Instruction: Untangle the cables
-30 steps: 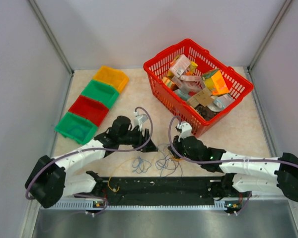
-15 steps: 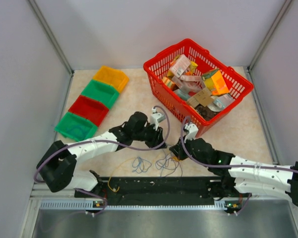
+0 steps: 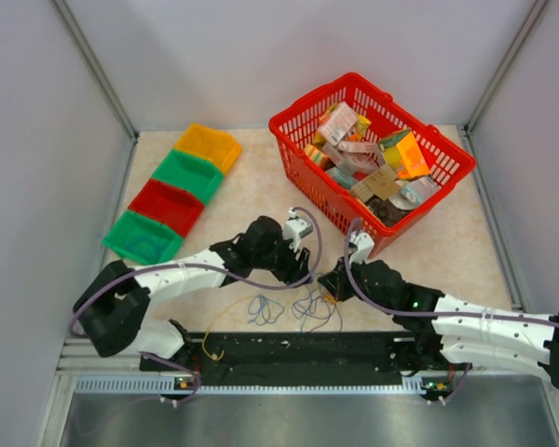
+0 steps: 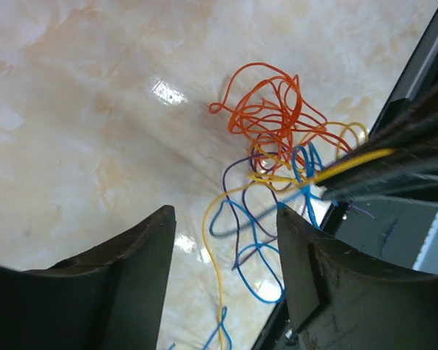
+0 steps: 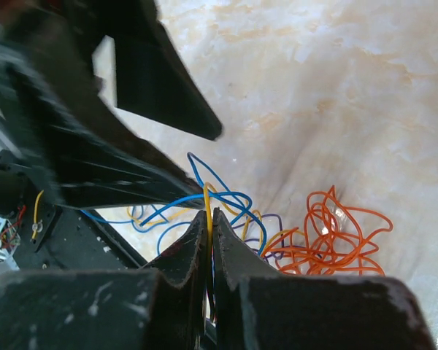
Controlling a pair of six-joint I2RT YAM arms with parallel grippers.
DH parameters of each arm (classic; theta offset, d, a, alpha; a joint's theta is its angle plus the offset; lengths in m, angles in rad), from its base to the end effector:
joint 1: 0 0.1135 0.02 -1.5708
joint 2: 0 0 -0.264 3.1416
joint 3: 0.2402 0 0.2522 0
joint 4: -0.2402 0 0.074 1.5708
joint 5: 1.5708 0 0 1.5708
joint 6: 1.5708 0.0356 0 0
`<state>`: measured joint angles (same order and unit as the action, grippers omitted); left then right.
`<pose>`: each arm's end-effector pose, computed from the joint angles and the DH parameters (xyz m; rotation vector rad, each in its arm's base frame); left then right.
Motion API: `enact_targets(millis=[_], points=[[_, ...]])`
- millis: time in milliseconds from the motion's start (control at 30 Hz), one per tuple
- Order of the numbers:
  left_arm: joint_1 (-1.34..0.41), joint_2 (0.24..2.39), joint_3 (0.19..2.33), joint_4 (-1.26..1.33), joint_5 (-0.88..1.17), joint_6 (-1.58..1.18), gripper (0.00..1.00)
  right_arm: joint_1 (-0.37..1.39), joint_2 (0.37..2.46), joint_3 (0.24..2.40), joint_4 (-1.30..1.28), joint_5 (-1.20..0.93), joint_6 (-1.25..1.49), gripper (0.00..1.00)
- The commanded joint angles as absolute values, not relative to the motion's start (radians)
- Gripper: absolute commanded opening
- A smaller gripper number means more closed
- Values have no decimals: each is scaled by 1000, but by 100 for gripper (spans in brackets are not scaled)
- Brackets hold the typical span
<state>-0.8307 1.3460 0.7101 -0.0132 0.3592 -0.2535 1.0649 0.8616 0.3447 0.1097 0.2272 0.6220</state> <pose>0.1792 -0.2147 0.2088 0.8713 2.1910 -0.9668 0.0993 0.1627 0.2019 -0.3027 2.0512 0.8589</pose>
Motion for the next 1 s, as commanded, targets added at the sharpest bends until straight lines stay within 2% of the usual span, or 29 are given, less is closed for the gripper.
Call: enact_targets(millis=[0, 167, 200, 233, 267, 333, 433, 600, 633, 667, 767, 833, 967], points=[[-868, 1462, 813, 28, 345, -172, 57, 1065, 816, 342, 141, 230, 629, 0], [-876, 1461, 836, 69, 287, -193, 30, 1066, 802, 331, 126, 235, 635, 0], [-877, 1448, 830, 66, 243, -193, 20, 1066, 802, 330, 123, 241, 632, 0], [-877, 1413, 827, 54, 198, -196, 5, 1065, 804, 327, 118, 248, 630, 0], [-877, 1381, 825, 28, 148, -198, 0, 1065, 807, 327, 109, 261, 630, 0], [-877, 1307, 827, -32, 100, -190, 0, 1065, 822, 328, 91, 287, 627, 8], [-877, 1183, 834, -86, 98, -161, 0, 1065, 868, 333, 101, 305, 617, 27], [-877, 1066, 920, -169, 146, -179, 0, 1065, 982, 347, 192, 275, 630, 30], [-877, 1055, 948, -190, 146, -187, 0, 1062, 1006, 345, 208, 284, 643, 39], [-877, 1046, 974, -208, 143, -198, 0, 1060, 1028, 342, 221, 284, 656, 42], [-877, 1025, 1051, -251, 118, -212, 0, 1042, 1086, 351, 213, 293, 687, 41], [-877, 1008, 1097, -285, 60, -212, 0, 1040, 1103, 350, 193, 330, 712, 37], [-876, 966, 1149, -351, -248, -195, 0, 1037, 1092, 342, 132, 414, 747, 29]])
